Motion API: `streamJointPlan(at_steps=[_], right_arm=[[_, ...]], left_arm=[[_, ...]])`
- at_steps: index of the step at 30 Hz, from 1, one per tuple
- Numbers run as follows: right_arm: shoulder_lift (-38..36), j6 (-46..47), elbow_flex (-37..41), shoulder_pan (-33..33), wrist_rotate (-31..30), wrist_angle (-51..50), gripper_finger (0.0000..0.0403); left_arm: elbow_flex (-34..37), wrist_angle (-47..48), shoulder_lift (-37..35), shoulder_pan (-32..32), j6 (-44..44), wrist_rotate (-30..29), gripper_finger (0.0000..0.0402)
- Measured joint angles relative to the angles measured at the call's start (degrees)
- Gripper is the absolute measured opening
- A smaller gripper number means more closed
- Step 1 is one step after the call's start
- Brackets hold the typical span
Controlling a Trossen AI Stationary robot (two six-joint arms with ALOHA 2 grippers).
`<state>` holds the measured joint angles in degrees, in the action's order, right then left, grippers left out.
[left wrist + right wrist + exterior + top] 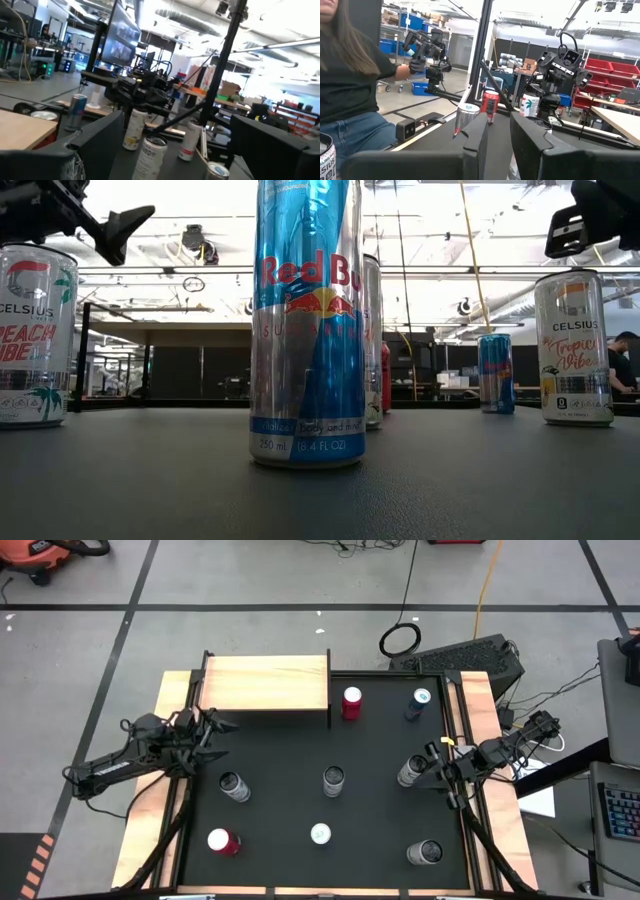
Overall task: Place canned beverage on shelf
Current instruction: Put the left white pink soda can on the shelf
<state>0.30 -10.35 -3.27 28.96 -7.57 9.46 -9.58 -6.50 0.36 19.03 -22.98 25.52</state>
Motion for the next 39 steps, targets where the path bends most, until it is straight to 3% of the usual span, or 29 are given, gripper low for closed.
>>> streamJointPlan(at_steps=[4,13,22,28,31,36,39], right_arm=[[0.0,0.0,0.0,0.01,-0.02,0.24,0.0068],[-0.01,-2.04,0.0,0.0,-0.11,2.51,0.0068],[-0.02,-2.33,0.0,0.0,-0.13,2.78,0.0068],[-0.02,-2.56,0.0,0.01,-0.15,3.69,0.0068],[-0.02,-2.56,0.0,0.0,-0.17,4.2,0.0068],[-0.02,-2.47,0.0,-0.01,-0.17,4.1,0.0068],[-0.02,-2.43,0.0,0.01,-0.17,4.08,0.0068]], left_arm=[[-0.28,0.83,0.54,0.0,1.11,-0.1,0.0373],[-13.03,22.11,6.0,0.0,7.3,-2.81,0.0373],[-14.21,23.76,7.96,-0.04,5.33,1.76,0.0373],[-16.98,23.58,8.54,-0.04,5.64,1.71,0.0373],[-19.47,25.27,9.79,-0.04,9.05,-1.39,0.0373],[-23.98,30.43,14.69,-0.03,12.91,-12.93,0.0373],[-27.06,30.17,17.99,-0.04,12.94,-13.31,0.0373]])
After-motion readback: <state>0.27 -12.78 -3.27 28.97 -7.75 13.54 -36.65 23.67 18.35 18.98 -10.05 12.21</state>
